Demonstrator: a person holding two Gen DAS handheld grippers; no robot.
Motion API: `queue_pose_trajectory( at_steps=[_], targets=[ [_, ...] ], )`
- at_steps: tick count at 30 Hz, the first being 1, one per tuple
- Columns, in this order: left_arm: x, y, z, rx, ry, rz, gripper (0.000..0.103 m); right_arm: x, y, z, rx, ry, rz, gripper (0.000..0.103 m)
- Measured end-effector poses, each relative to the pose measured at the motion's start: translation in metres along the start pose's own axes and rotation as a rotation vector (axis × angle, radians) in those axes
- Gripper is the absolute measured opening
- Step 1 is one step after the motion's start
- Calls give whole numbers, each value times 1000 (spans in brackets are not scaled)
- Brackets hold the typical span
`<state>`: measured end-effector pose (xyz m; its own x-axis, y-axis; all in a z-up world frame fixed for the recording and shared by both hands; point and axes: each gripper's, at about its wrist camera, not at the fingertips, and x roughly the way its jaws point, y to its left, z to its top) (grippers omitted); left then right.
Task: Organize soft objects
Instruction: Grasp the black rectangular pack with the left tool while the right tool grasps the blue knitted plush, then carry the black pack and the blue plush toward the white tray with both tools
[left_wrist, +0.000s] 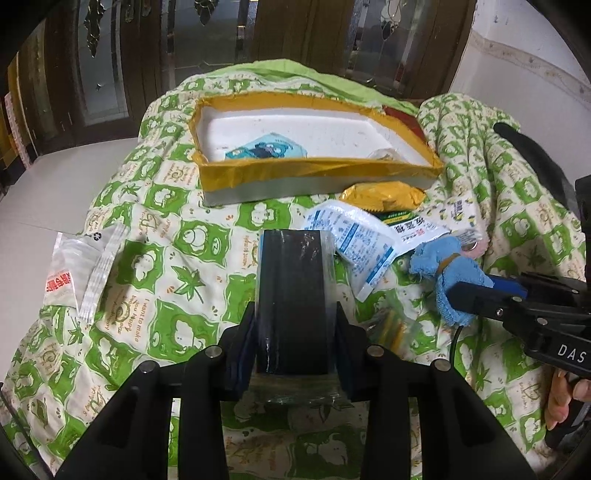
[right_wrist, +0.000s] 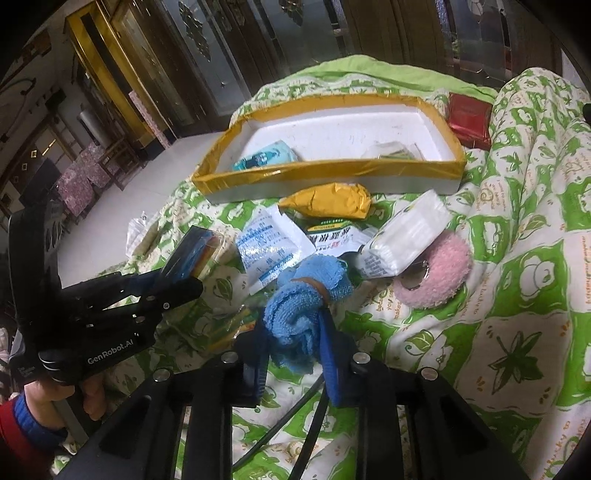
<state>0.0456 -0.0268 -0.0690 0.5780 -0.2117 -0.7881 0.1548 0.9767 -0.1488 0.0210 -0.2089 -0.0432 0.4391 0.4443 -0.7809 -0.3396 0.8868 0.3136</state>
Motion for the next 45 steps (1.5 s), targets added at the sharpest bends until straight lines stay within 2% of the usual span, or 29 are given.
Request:
queue_pose_trajectory(
  at_steps=[29, 37, 45],
  targets=[
    [-16, 7, 4, -47, -66, -20, 36, -23, -1, 5, -7, -86, 7, 27],
    [-17, 4, 12, -58, -61, -41, 36, -30, -3, 17, -6, -91, 25, 27],
    [-19, -7, 35, -34, -85, -58, 36, -41, -8, 39, -27, -92, 18, 27]
  ],
)
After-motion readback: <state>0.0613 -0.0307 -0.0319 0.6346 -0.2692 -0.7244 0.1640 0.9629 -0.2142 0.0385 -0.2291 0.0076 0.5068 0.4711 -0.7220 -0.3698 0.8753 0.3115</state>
